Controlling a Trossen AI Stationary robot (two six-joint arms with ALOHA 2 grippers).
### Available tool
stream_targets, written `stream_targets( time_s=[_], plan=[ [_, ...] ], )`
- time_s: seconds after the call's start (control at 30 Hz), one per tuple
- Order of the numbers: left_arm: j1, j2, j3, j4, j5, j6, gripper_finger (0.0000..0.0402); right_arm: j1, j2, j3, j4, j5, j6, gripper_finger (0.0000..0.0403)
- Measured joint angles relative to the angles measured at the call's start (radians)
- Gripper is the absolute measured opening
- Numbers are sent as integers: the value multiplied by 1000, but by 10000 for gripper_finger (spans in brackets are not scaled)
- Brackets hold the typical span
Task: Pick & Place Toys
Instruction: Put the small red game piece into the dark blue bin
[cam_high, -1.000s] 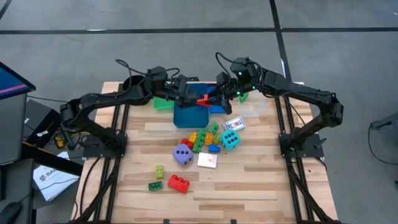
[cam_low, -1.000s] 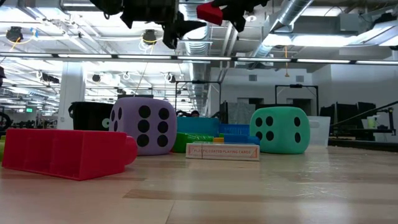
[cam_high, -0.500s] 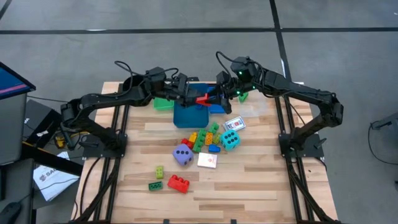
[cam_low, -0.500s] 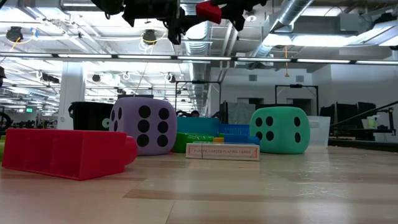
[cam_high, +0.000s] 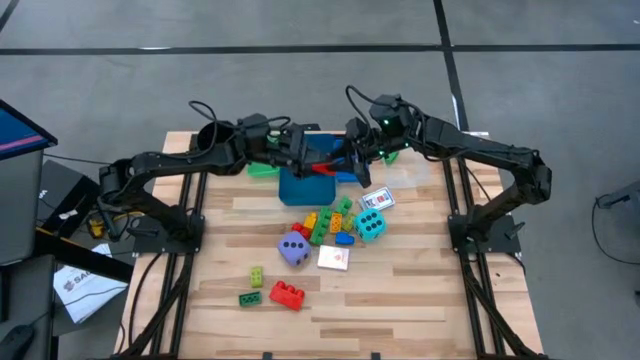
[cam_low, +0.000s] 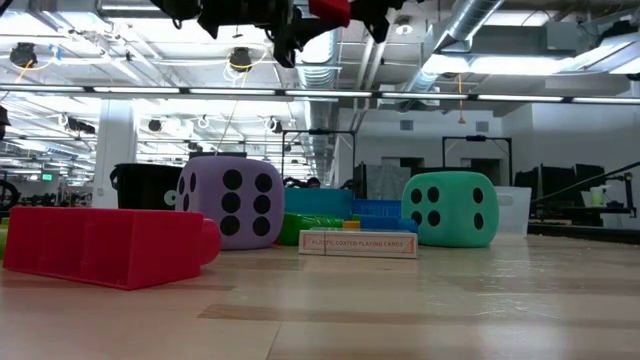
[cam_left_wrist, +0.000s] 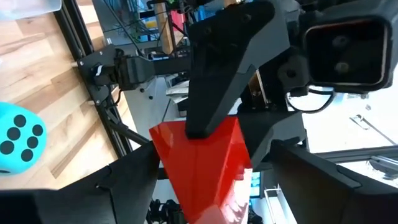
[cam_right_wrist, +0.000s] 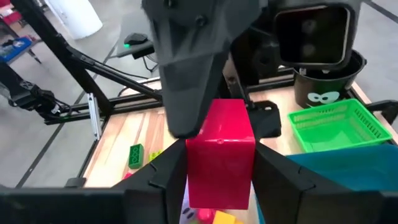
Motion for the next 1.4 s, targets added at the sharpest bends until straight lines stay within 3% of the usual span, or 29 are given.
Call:
stream_targets(
  time_s=[0.6, 0.83, 1.1, 1.4],
  plan=[
    [-2, -1, 1, -8, -16, -11, 193, 36, -2, 0, 24, 12, 8, 157],
    [-2, -1, 1, -5, -30, 13, 209, 36, -2, 0, 30, 4, 13, 176],
    [31, 0, 0, -5, -26, 33, 181, 35, 0, 1, 34, 11, 12, 187],
    [74, 0, 0, -1, -40, 84, 187, -3, -22, 16, -5, 51, -16, 202]
  ],
)
